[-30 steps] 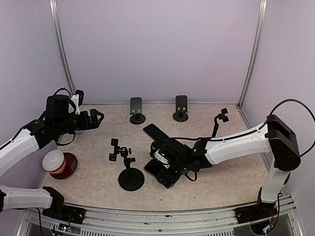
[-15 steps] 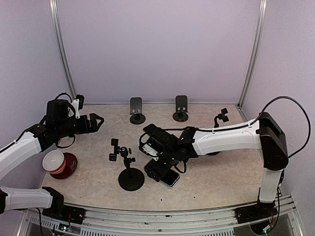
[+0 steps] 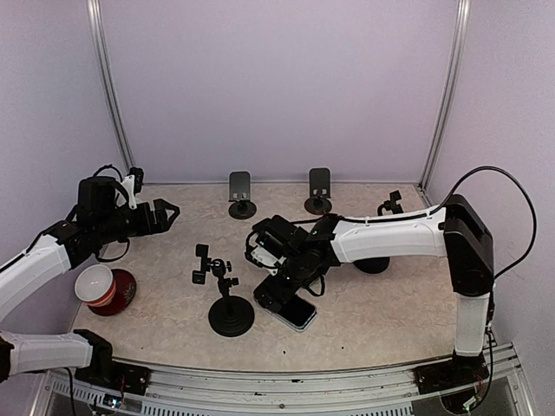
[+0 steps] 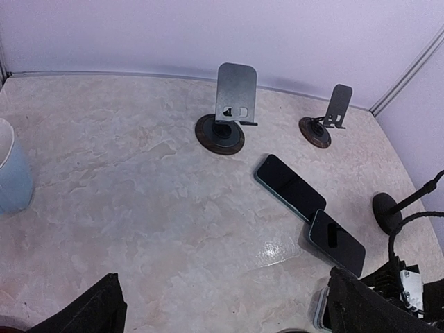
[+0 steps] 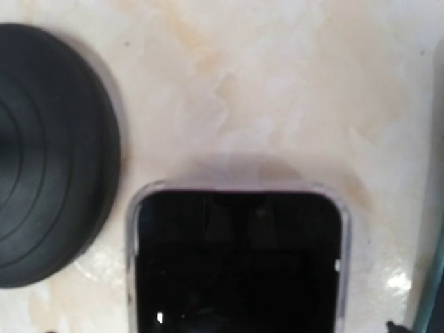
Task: Place the phone on the phone stand
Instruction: Pick up the phone.
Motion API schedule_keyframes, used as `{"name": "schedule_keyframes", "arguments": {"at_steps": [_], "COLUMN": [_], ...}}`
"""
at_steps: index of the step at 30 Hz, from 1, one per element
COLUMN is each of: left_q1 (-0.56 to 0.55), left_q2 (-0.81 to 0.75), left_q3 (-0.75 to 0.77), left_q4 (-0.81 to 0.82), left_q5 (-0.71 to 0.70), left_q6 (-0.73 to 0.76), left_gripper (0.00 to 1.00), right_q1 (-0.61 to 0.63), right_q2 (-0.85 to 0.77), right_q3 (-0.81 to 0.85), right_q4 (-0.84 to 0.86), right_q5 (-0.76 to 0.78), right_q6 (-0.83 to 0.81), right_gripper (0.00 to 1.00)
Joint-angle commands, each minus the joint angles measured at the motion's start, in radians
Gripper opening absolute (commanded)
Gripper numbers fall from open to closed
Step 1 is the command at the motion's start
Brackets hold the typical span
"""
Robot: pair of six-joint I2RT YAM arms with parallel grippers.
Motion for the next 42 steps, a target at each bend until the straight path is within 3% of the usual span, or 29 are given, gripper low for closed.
{"name": "schedule_keyframes", "arguments": {"at_steps": [1,42], "left_q1": [0.02,0.099], "left_q2": [-0.032,-0.023], "left_q3": [-0.008,-0.017], "left_q4": [0.025,0.038], "left_q5": [0.003,0.032], "left_q6": [-0.002,-0.014], "left_gripper": [0.99,0.99], "right_q1": [-0.011,-0.031], "right_q2": [0.03,0.127], "right_q3": [0.043,0.13], "right_q4": [-0.044,-0.103], "right_q5": [-0.01,-0.033], "right_q6": [-0.012,-0.035], "right_gripper": [1.0,0.99]}}
